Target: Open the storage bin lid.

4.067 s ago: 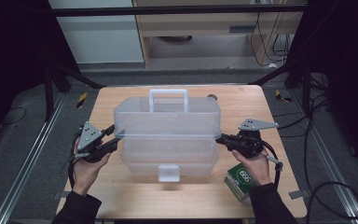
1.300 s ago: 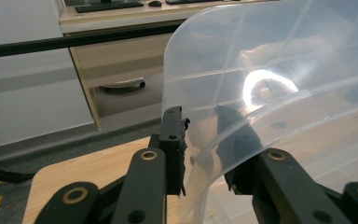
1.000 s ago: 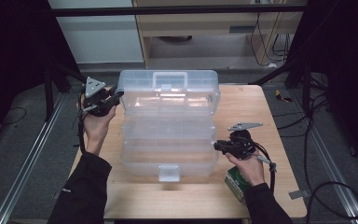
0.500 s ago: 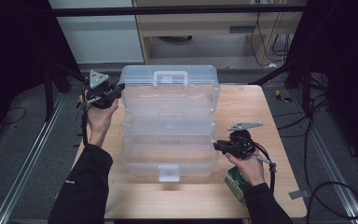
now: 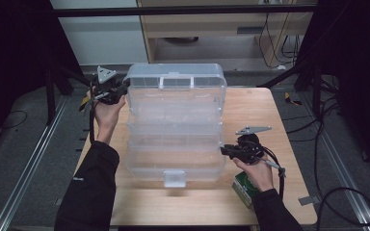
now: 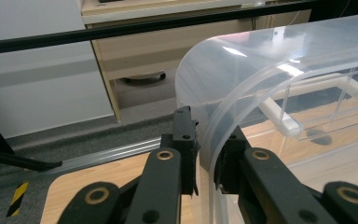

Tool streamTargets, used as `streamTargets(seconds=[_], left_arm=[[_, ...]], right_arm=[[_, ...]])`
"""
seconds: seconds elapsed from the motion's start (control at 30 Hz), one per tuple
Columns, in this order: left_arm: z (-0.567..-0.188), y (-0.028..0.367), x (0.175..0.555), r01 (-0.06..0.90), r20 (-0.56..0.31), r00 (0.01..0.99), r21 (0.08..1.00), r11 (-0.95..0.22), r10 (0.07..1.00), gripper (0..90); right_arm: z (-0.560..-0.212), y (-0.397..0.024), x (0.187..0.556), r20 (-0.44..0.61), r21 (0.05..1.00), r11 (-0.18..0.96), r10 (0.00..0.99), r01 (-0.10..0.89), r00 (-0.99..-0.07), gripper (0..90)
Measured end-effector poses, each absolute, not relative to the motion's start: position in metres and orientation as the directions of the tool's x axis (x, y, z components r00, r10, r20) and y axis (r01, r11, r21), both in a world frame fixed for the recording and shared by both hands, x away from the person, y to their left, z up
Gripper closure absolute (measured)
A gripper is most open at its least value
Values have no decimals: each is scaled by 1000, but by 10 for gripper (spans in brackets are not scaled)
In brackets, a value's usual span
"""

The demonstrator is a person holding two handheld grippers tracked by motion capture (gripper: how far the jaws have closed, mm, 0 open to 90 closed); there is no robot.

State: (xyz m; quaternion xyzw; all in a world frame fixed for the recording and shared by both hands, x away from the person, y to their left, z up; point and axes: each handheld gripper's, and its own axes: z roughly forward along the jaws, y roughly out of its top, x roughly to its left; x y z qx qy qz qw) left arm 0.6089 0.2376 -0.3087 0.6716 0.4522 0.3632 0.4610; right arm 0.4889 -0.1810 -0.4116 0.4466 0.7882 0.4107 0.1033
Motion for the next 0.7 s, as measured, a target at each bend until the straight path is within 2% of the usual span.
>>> streamTargets(seconds=[0.7], left_arm=[[-319, 233, 648, 305, 48, 302, 941, -145, 952, 835]], right_arm=[[-412, -181, 489, 208, 738, 261, 789, 623, -578, 752]])
